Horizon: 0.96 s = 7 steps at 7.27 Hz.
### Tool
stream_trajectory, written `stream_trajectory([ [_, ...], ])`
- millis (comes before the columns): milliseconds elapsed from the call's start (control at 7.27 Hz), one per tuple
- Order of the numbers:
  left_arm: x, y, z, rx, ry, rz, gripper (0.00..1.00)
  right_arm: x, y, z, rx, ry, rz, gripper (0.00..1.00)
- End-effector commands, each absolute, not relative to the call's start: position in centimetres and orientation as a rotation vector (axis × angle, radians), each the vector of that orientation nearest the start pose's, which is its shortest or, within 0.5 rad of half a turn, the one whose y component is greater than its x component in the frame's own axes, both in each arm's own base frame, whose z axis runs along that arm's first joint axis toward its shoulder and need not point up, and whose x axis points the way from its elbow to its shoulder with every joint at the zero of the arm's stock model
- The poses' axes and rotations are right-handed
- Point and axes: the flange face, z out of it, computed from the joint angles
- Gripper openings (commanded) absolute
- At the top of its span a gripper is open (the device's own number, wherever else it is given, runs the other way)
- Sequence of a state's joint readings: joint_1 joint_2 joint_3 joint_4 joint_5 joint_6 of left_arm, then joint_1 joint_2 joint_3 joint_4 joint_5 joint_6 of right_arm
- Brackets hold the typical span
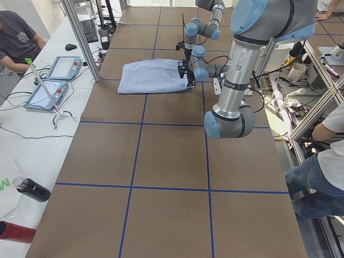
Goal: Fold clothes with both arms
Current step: 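Grasp the near edge of the shirt with both grippers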
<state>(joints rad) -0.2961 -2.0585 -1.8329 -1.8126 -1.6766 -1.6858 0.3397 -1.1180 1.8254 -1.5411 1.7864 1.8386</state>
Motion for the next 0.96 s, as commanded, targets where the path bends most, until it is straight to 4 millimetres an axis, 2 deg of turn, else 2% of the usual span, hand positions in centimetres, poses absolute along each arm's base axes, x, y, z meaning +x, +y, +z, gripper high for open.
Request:
stream_trajectory([
  [0,56.1,-29.9,24.1,-0.007,1.001,-0.324,0.0,-55.9,-30.8,30.3,-0.187,-0.727,0.492,1.0],
  [826,56.1,-30.0,24.2,-0.006,0.999,-0.325,0.0,-56.1,-29.5,30.2,-0.213,-0.716,0.495,1.0],
])
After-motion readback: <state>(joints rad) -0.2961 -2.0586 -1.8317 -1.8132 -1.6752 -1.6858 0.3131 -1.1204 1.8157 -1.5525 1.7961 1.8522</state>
